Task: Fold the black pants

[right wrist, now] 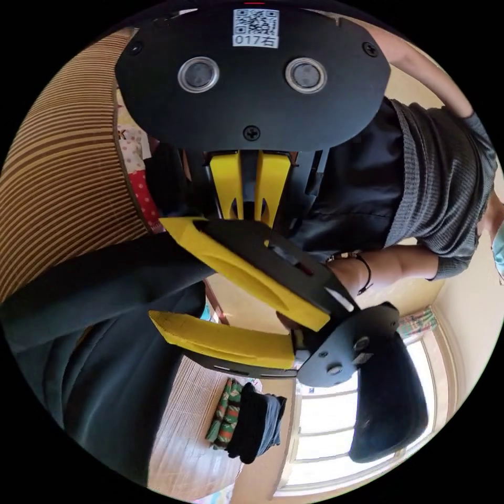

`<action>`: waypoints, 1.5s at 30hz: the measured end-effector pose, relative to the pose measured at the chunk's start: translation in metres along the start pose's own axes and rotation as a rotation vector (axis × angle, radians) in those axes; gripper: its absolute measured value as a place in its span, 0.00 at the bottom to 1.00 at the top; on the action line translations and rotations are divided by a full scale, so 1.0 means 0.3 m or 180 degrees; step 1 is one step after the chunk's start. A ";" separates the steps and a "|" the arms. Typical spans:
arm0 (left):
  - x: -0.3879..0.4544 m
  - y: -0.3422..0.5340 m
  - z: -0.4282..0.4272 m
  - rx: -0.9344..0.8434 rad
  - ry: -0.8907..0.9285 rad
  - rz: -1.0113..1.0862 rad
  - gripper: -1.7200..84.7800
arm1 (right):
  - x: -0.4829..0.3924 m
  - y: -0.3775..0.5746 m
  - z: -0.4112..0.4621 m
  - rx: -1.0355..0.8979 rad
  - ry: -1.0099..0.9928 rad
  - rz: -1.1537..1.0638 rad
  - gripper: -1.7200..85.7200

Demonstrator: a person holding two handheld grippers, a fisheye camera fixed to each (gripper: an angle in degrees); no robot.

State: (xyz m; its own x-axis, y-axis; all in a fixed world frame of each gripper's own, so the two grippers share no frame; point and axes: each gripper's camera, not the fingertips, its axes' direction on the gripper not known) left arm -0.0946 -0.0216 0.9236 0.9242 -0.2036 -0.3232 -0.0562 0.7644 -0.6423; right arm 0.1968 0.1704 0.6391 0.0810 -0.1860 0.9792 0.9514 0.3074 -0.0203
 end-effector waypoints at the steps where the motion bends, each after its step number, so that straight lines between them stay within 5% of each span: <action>1: 0.009 -0.005 0.023 -0.0083 -0.0089 0.0106 0.19 | 0.011 0.008 0.002 0.0076 -0.0081 0.0046 0.03; 6: 0.021 -0.005 0.132 -0.0465 -0.0474 0.0268 0.14 | 0.034 0.074 0.028 0.0323 -0.0764 -0.0043 0.02; 8: 0.010 0.015 0.154 -0.0432 -0.0535 0.0178 0.04 | 0.028 0.089 0.037 0.0146 -0.0585 -0.0026 0.02; 10: -0.019 0.040 0.181 -0.0374 -0.0010 0.0158 0.02 | 0.033 0.108 0.025 -0.0020 -0.0318 -0.0002 0.02; 20: -0.218 0.150 0.216 0.0093 0.0040 -0.0652 0.07 | 0.218 0.220 -0.343 0.0444 0.0544 0.0775 0.02; 26: -0.275 0.122 0.291 0.0110 -0.0401 -0.0405 0.19 | 0.305 0.292 -0.426 0.1326 -0.0126 0.1002 0.02; 31: -0.282 0.134 0.399 -0.0184 -0.0432 -0.0349 0.07 | 0.408 0.386 -0.377 0.1780 -0.0745 0.1251 0.03; 37: -0.253 0.256 0.246 0.0314 0.0447 -0.0316 0.04 | 0.477 0.405 -0.461 0.2027 -0.0630 0.1504 0.05; 42: -0.125 0.329 0.116 0.0585 0.1044 0.0023 0.03 | 0.489 0.270 -0.762 0.2872 -0.0342 0.1548 0.23; 45: -0.058 0.330 0.061 0.0662 0.1132 0.0093 0.03 | 0.508 0.115 -0.919 0.3092 -0.0314 0.1460 0.25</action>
State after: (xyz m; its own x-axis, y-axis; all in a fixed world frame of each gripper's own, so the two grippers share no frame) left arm -0.1093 0.0687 0.8785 0.7331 -0.3509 -0.5826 0.0308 0.8729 -0.4870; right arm 0.3239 -0.1047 0.7320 0.3042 0.1980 0.9318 0.1901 0.9459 -0.2630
